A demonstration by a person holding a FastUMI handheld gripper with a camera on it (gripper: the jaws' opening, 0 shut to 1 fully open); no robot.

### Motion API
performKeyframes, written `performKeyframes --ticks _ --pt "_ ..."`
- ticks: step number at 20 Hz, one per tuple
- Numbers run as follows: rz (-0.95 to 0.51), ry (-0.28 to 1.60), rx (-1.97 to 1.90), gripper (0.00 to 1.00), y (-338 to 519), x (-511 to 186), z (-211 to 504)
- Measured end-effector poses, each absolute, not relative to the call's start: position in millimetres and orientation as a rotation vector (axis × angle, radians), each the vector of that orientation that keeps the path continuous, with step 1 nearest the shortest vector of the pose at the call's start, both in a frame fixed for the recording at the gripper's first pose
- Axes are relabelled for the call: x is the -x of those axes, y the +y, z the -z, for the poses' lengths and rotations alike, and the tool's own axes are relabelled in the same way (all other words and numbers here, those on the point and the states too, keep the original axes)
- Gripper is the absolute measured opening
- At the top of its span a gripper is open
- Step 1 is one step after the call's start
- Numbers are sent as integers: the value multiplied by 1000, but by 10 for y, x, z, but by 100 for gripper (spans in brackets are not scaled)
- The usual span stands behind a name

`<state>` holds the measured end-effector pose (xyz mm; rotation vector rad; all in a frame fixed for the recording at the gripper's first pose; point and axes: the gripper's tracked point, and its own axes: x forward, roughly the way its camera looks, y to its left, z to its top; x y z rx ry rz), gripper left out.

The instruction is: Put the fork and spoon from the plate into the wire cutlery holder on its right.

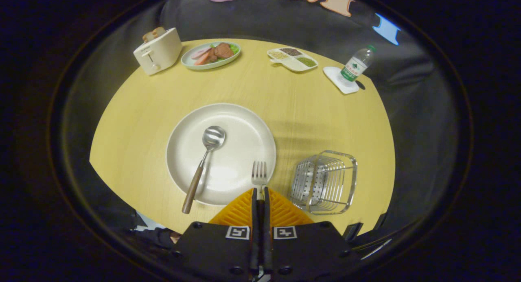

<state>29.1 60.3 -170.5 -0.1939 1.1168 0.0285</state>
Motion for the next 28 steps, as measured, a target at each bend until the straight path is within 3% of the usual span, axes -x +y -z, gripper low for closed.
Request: performKeyframes --ticks 12,19,28 --pt "-42 1043 198 7 572 -305 1333" --pt "52 967 131 8 86 -286 849" --pt "118 1065 144 7 -375 -123 1225"
